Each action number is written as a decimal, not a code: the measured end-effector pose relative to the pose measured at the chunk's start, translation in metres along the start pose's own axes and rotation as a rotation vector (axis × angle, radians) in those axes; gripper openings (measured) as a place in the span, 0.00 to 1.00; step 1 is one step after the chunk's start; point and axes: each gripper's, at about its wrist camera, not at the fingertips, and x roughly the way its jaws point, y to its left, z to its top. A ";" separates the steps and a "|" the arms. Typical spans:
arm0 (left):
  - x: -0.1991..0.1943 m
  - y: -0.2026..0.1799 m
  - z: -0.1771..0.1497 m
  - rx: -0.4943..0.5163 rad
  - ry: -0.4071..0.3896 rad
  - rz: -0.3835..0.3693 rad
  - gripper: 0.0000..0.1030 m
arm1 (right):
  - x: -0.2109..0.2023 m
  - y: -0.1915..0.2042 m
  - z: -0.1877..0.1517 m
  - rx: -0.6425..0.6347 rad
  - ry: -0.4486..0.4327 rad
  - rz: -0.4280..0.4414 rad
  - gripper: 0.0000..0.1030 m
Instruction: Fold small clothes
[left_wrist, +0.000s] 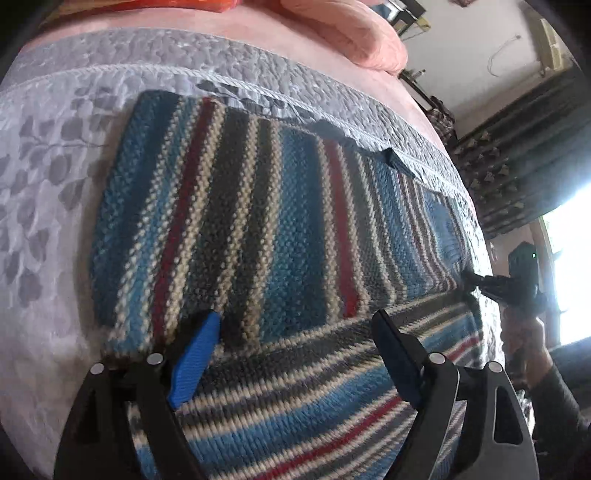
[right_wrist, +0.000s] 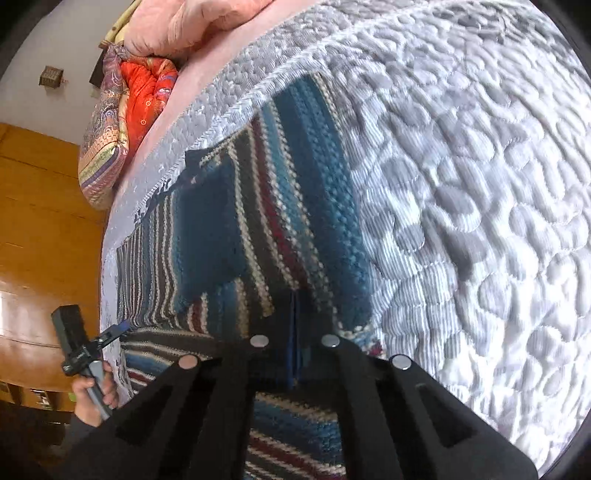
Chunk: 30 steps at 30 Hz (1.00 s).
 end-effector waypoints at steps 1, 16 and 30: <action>-0.014 -0.001 -0.004 -0.029 -0.008 -0.026 0.82 | -0.011 0.005 -0.001 0.005 -0.011 0.032 0.17; -0.080 0.079 -0.218 -0.392 0.231 -0.041 0.85 | -0.076 -0.056 -0.191 0.115 0.212 -0.092 0.57; -0.071 0.006 -0.287 -0.374 0.272 -0.194 0.86 | -0.078 0.016 -0.284 0.079 0.284 0.057 0.58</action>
